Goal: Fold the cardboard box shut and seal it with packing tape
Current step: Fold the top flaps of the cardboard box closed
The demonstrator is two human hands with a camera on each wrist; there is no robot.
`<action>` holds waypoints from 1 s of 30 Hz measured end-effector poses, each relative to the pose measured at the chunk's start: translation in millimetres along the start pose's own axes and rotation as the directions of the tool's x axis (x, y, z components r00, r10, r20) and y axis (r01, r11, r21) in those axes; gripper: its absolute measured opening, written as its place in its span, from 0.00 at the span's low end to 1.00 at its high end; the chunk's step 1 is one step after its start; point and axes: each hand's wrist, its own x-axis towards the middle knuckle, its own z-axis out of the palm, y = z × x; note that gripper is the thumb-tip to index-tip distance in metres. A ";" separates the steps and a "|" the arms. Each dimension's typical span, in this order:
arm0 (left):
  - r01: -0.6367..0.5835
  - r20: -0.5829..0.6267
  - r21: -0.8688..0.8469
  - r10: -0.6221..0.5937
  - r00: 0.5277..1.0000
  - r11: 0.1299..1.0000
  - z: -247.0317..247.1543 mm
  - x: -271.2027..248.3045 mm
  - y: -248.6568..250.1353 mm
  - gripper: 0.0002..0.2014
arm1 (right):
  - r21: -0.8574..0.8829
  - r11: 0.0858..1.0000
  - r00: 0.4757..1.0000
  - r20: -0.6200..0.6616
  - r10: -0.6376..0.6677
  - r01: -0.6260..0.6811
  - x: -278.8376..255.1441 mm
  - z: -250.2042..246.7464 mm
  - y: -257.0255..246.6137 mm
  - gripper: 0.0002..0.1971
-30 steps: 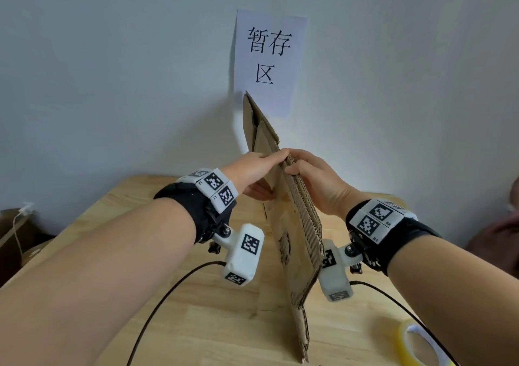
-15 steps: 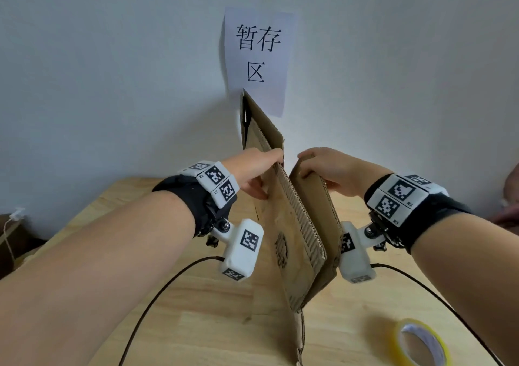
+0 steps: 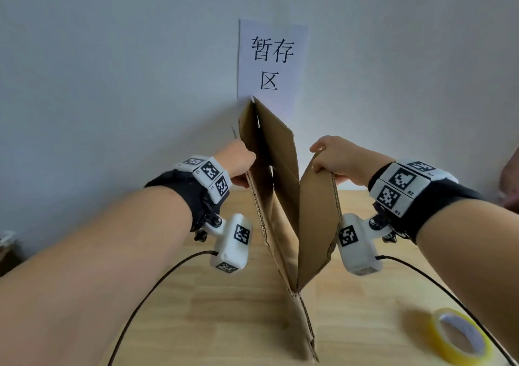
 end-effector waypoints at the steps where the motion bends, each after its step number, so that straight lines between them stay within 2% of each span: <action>1: -0.012 -0.008 0.006 0.012 1.000 1.000 -10.1 -2.9 -9.3 0.16 | -0.002 1.000 1.000 -0.020 0.002 -0.002 -4.5 6.6 -6.1 0.23; 9: -0.069 -0.111 0.025 0.071 0.991 0.997 -68.5 -31.9 -74.8 0.10 | -0.131 0.990 0.994 -0.100 0.043 -0.056 -42.7 66.2 -47.7 0.11; 12: -0.064 -0.176 0.088 0.079 0.981 0.994 -91.1 -36.2 -92.9 0.14 | -0.108 0.989 0.985 -0.150 0.080 -0.097 -46.1 83.3 -54.8 0.05; 15: -0.058 -0.227 0.153 0.092 0.970 0.987 -113.7 -34.3 -107.5 0.17 | -0.108 0.986 0.970 -0.220 0.102 -0.128 -42.8 96.4 -60.2 0.03; 18: -0.066 -0.217 0.140 0.096 0.971 0.988 -128.3 -28.2 -121.4 0.15 | -0.139 0.981 0.971 -0.215 0.106 -0.138 -33.8 114.2 -70.3 0.03; 21: -0.155 -0.179 0.079 0.166 0.970 0.985 -131.7 -24.9 -132.7 0.09 | -0.175 0.977 0.969 -0.233 0.075 -0.118 -26.0 132.3 -84.1 0.03; 22: -0.197 -0.172 0.093 0.211 0.962 0.976 -132.1 -24.3 -135.1 0.15 | -0.194 0.974 0.968 -0.243 0.069 -0.118 -23.2 135.9 -88.4 0.03; 23: -0.249 -0.182 0.144 0.273 0.945 0.958 -131.1 -25.1 -137.6 0.20 | -0.203 0.973 0.966 -0.251 0.060 -0.113 -21.5 138.5 -91.9 0.04; 25: -0.414 -0.178 0.335 0.488 0.855 0.847 -127.4 -28.5 -137.8 0.14 | -0.168 0.981 0.972 -0.227 0.063 -0.102 -24.4 142.7 -97.9 0.08; 26: -0.490 -0.119 0.405 0.575 0.809 0.772 -123.9 -31.6 -135.8 0.13 | -0.134 0.980 0.975 -0.188 0.122 -0.148 -30.4 143.6 -101.0 0.12; 28: -0.615 0.019 0.454 0.683 0.730 0.644 -113.9 -33.9 -136.2 0.20 | -0.339 0.923 0.973 -0.194 0.121 -0.182 -34.7 139.7 -97.5 0.17; 30: -0.677 0.042 0.420 0.732 0.680 0.604 -107.8 -35.3 -138.2 0.25 | -0.066 0.983 0.966 -0.207 0.155 -0.172 -29.6 131.5 -87.8 0.09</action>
